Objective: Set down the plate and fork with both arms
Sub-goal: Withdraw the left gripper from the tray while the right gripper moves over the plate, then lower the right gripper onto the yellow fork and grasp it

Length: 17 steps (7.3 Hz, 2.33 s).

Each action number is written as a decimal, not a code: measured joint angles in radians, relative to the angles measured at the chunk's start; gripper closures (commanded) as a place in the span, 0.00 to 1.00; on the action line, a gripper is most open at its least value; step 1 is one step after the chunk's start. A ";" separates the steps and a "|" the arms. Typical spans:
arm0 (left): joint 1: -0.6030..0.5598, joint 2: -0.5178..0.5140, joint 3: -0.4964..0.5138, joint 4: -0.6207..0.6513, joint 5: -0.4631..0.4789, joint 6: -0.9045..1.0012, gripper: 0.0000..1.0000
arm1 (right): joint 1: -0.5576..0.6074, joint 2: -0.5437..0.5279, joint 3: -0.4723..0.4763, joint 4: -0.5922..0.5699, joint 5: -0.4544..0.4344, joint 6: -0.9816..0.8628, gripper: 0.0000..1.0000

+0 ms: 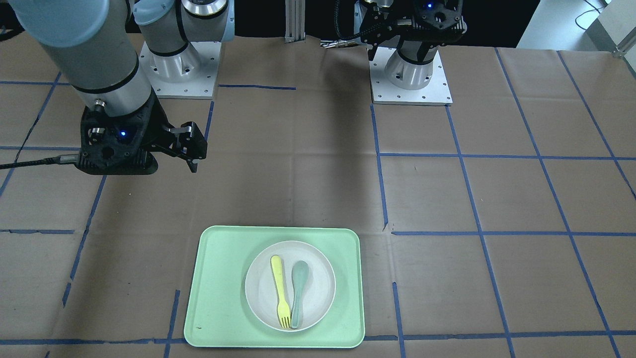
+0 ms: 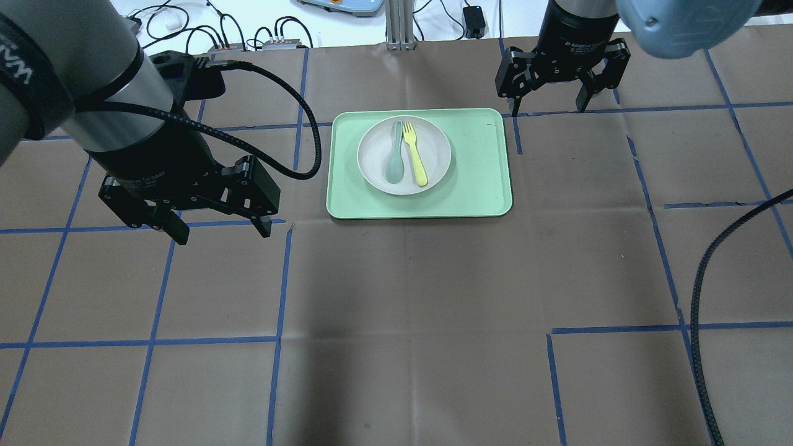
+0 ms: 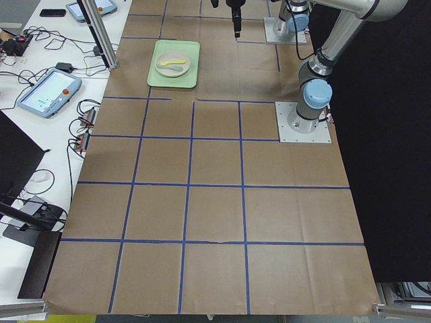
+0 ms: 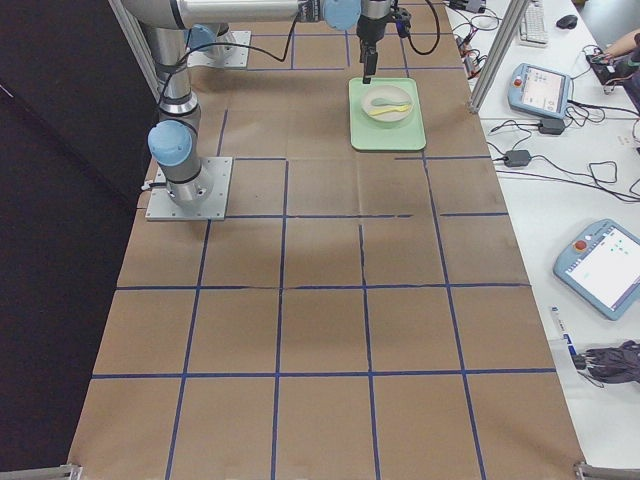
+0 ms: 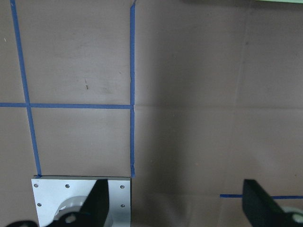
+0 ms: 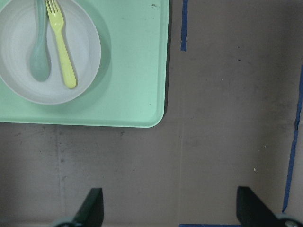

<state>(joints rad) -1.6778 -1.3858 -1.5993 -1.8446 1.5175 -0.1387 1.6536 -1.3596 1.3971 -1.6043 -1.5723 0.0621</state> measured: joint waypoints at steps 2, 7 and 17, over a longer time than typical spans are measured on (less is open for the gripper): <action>0.000 0.009 -0.005 -0.002 0.005 0.000 0.00 | 0.075 0.082 -0.009 -0.107 0.002 0.066 0.00; 0.006 -0.011 -0.016 0.024 0.040 0.001 0.00 | 0.196 0.343 -0.160 -0.240 0.001 0.161 0.00; 0.012 -0.043 -0.050 0.186 0.052 0.082 0.00 | 0.207 0.557 -0.197 -0.354 -0.008 0.163 0.48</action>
<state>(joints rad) -1.6653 -1.4287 -1.6489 -1.6585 1.5693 -0.0563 1.8608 -0.8025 1.1996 -1.9580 -1.5801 0.2251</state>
